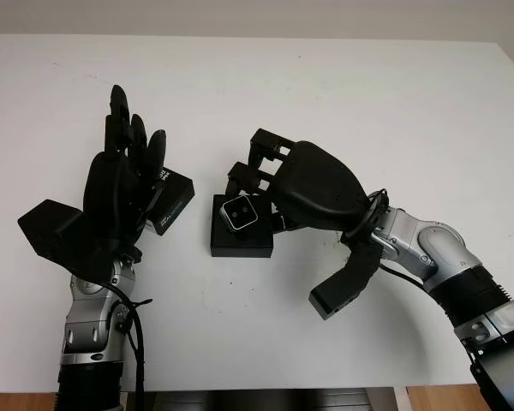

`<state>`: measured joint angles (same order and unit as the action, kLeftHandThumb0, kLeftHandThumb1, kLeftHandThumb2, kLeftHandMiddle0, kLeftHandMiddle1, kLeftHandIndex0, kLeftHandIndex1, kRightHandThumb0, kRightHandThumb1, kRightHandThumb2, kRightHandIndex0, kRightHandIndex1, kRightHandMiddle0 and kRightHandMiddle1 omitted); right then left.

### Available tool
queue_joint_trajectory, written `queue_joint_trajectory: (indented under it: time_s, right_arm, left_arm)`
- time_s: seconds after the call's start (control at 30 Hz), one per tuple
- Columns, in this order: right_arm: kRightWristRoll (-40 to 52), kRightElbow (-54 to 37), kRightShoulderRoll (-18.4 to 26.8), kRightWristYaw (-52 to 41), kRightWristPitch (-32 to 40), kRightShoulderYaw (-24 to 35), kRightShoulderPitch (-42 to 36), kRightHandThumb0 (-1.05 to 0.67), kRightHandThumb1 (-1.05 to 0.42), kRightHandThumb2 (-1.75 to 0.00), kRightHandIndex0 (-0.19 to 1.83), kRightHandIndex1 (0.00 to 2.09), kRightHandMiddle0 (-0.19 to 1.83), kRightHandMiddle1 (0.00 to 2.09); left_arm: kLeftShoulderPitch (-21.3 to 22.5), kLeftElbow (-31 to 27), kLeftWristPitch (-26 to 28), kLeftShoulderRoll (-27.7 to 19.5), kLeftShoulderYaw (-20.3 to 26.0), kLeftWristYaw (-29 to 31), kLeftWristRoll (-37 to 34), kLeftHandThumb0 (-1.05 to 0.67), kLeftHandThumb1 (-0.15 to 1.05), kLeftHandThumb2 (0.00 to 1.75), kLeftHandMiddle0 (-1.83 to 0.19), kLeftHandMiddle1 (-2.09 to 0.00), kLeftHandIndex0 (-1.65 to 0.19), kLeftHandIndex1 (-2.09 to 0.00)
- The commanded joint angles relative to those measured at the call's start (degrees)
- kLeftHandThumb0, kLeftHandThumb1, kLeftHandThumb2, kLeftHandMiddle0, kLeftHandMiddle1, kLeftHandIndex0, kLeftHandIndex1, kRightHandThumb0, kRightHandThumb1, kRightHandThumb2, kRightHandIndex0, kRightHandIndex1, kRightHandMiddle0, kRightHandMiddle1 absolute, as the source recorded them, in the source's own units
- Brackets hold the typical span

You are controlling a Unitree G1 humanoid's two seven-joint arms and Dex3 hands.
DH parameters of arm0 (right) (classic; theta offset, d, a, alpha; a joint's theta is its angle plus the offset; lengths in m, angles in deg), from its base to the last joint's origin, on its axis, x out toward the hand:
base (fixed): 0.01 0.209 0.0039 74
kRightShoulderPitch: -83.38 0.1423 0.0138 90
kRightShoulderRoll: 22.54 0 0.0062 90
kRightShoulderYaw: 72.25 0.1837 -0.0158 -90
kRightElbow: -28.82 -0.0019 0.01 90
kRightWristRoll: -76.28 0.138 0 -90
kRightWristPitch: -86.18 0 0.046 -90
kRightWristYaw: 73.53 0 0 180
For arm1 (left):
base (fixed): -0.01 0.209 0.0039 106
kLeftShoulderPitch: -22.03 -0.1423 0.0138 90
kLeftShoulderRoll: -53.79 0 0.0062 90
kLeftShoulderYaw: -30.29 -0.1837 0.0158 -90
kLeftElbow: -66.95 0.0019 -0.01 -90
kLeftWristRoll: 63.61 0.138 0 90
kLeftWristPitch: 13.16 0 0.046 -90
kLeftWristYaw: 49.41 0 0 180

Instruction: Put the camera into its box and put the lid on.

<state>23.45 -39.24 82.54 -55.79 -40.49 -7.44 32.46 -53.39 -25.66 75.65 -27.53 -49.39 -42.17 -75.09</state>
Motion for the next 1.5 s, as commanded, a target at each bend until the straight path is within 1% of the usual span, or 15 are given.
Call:
queue_joint_trajectory:
  time_s: [0.0, 0.03, 0.1, 0.2, 0.3, 0.37, 0.43, 0.5, 0.63, 0.9, 1.03, 1.1, 1.3, 1.4, 1.47]
  right_arm:
    - [5.7, 0.8, -0.8, -4.9, -0.3, 1.2, -0.7, -0.39, -0.95, -0.06, 0.22, 1.43, 0.45, 1.6]
    - [10.0, 1.0, -1.4, -8.6, 0.2, 2.0, -0.8, -0.39, -0.96, -0.06, 0.23, 1.44, 0.45, 1.6]
    - [17.8, 0.9, -2.5, -15.2, 1.9, 3.8, -1.2, -0.36, -0.99, -0.07, 0.18, 1.41, 0.38, 1.66]
    - [27.7, 0.0, -4.1, -23.6, 6.8, 6.7, -1.3, -0.36, -1.02, -0.06, 0.11, 1.27, 0.26, 1.78]
    - [33.6, -3.1, -5.4, -29.8, 13.5, 9.4, -1.1, -0.37, -1.01, -0.05, 0.13, 1.05, 0.23, 1.82]
    - [36.4, -5.1, -6.4, -31.9, 17.1, 11.1, -1.2, -0.37, -0.99, -0.05, 0.18, 0.93, 0.27, 1.8]
    - [38.4, -6.9, -7.0, -33.6, 19.6, 12.4, -1.4, -0.36, -0.99, -0.05, 0.19, 0.87, 0.28, 1.79]
    - [39.6, -8.3, -7.2, -34.9, 21.0, 13.3, -1.7, -0.36, -0.98, -0.05, 0.21, 0.82, 0.28, 1.77]
    - [41.3, -11.8, -7.5, -37.0, 24.1, 14.6, -2.7, -0.36, -0.98, -0.05, 0.22, 0.8, 0.28, 1.76]
    - [43.3, -21.3, -8.6, -39.7, 35.4, 16.2, -5.7, -0.36, -0.97, -0.05, 0.21, 0.77, 0.27, 1.74]
    - [43.6, -26.4, -8.9, -41.1, 41.9, 15.9, -7.6, -0.36, -0.98, -0.06, 0.18, 0.72, 0.27, 1.74]
    - [43.1, -28.4, -9.0, -41.6, 44.6, 15.4, -8.5, -0.37, -0.98, -0.06, 0.18, 0.66, 0.28, 1.72]
    - [42.8, -32.2, -9.9, -42.3, 53.1, 14.5, -10.6, -0.36, -1.01, -0.06, 0.19, 0.48, 0.23, 1.79]
    - [42.2, -33.1, -9.9, -42.7, 55.7, 13.8, -11.3, -0.39, -1.04, -0.06, 0.21, 0.39, 0.19, 1.9]
    - [41.6, -33.0, -10.0, -42.4, 56.1, 13.3, -11.6, -0.43, -1.04, -0.07, 0.22, 0.35, 0.2, 1.99]
  left_arm:
    - [-0.7, -0.7, -0.1, -0.5, 0.0, 0.3, 0.0, -0.76, 1.05, 0.34, 0.19, 0.0, 0.19, 0.0]
    - [-0.9, -0.8, -0.1, -0.5, -0.1, 0.1, 0.3, -0.77, 1.05, 0.34, 0.19, 0.0, 0.19, 0.0]
    - [-1.0, -1.0, -0.2, -0.6, -0.2, -0.2, 0.8, -0.76, 1.05, 0.34, 0.19, 0.0, 0.19, 0.0]
    - [-1.2, -1.0, -0.3, -0.7, -0.3, -0.1, 0.9, -0.77, 1.05, 0.34, 0.19, 0.0, 0.19, 0.0]
    - [-1.2, -0.9, -0.1, -0.6, -0.4, 0.1, 0.7, -0.78, 1.05, 0.34, 0.19, 0.0, 0.19, 0.0]
    - [-1.1, -0.7, -0.3, -0.7, -0.5, 0.2, 0.8, -0.77, 1.05, 0.35, 0.19, 0.0, 0.19, 0.0]
    - [-1.1, -0.6, -0.3, -0.6, -0.5, 0.2, 0.9, -0.77, 1.05, 0.35, 0.19, 0.0, 0.19, 0.0]
    - [-1.1, -0.7, -0.1, -0.6, -0.6, 0.1, 0.7, -0.77, 1.05, 0.35, 0.19, 0.0, 0.19, 0.0]
    - [-1.1, -0.8, -0.1, -0.5, -0.8, 0.2, 0.8, -0.77, 1.05, 0.36, 0.19, 0.0, 0.19, 0.0]
    - [-1.2, -1.4, 0.2, 0.2, -1.5, -0.2, 0.4, -0.77, 1.05, 0.37, 0.19, 0.0, 0.19, 0.0]
    - [-1.2, -1.5, 0.3, 0.7, -1.6, -0.4, 0.4, -0.76, 1.05, 0.38, 0.19, 0.0, 0.19, 0.0]
    - [-1.2, -1.7, 0.5, 0.8, -1.8, -0.6, 0.7, -0.77, 1.05, 0.38, 0.19, 0.0, 0.19, 0.0]
    - [-1.5, -2.0, 0.8, 0.7, -1.8, -0.7, 0.7, -0.78, 1.05, 0.39, 0.19, 0.0, 0.19, 0.0]
    - [-1.6, -2.4, 1.2, 0.7, -2.0, -0.8, 0.8, -0.77, 1.05, 0.4, 0.19, 0.0, 0.19, 0.0]
    - [-1.6, -2.3, 1.0, 0.8, -2.0, -0.8, 0.7, -0.77, 1.05, 0.4, 0.19, 0.0, 0.19, 0.0]
